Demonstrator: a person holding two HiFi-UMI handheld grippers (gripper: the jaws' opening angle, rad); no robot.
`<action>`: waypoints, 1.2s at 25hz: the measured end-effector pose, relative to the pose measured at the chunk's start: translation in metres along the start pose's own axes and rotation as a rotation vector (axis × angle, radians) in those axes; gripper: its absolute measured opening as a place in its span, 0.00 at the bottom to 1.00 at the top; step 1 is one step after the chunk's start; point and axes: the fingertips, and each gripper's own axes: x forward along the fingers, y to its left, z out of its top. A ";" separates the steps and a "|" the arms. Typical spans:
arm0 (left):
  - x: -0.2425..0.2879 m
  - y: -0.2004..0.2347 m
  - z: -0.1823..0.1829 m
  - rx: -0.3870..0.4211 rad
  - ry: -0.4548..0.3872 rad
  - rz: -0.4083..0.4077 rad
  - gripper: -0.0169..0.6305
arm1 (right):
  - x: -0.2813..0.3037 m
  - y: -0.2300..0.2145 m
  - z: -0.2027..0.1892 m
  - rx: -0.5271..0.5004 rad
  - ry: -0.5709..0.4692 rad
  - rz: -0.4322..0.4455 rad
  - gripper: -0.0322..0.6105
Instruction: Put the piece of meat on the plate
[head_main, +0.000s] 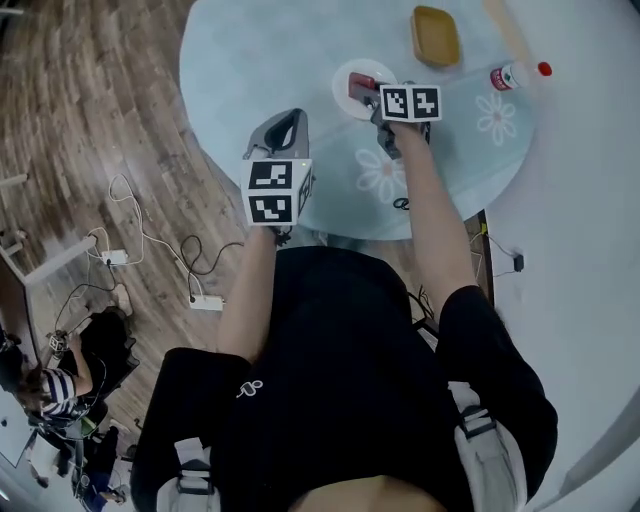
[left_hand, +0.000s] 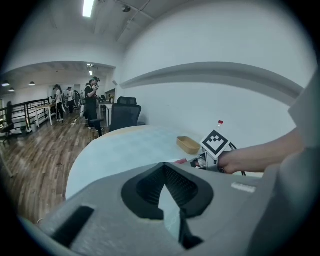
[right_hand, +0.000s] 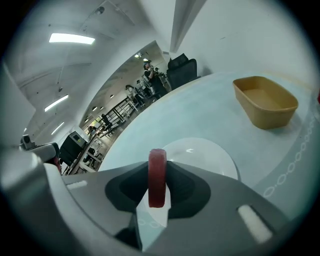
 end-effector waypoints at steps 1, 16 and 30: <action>-0.001 0.003 0.003 -0.003 -0.006 0.006 0.02 | 0.003 -0.001 0.002 0.008 0.007 0.003 0.21; -0.005 0.004 0.048 -0.004 -0.098 -0.005 0.02 | -0.027 -0.039 0.004 0.132 -0.143 -0.207 0.47; -0.043 -0.023 0.281 0.070 -0.648 -0.065 0.02 | -0.330 0.115 0.191 -0.332 -1.132 -0.067 0.06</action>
